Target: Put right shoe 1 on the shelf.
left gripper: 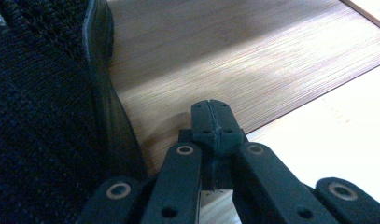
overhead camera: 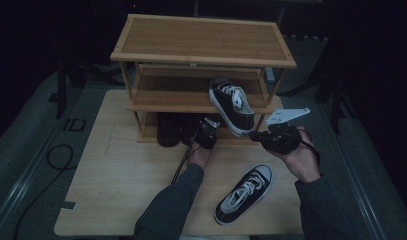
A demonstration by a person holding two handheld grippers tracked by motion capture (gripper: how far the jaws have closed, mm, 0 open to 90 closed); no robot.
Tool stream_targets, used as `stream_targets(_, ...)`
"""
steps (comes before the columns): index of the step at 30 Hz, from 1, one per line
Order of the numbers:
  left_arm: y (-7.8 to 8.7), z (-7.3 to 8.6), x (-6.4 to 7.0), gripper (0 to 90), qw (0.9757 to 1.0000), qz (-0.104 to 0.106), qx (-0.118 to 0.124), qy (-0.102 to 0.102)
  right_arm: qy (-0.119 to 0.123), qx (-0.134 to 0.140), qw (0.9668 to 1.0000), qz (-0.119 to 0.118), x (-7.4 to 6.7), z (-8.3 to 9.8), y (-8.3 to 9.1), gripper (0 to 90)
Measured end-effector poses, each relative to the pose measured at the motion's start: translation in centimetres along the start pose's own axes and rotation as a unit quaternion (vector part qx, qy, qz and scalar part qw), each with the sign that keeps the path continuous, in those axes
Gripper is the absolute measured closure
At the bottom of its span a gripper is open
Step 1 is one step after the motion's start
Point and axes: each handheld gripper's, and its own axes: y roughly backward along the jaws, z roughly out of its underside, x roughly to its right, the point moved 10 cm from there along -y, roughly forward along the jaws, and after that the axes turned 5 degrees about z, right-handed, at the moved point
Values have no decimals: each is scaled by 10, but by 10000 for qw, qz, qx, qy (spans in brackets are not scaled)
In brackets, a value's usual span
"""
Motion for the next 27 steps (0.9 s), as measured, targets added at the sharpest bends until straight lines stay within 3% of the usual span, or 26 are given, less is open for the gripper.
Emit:
stream_targets(4, 0, 0, 0, 900, 10000, -25, -1, 3, 24, 40, 9999, 164, 6, 1, 1, 900)
stream_targets(13, 0, 0, 1, 900, 10000, -30, -34, -24, -130, 116, 9998, 131, 15, 1, 1, 900)
stream_targets(22, 0, 0, 1, 900, 10000, -30, -46, -76, -150, 126, 9993, 330, 24, -3, -7, 900)
stream_targets(27, 0, 0, 1, 900, 9999, -86, -99, -75, -168, 167, 9994, 244, 22, -8, -13, 900)
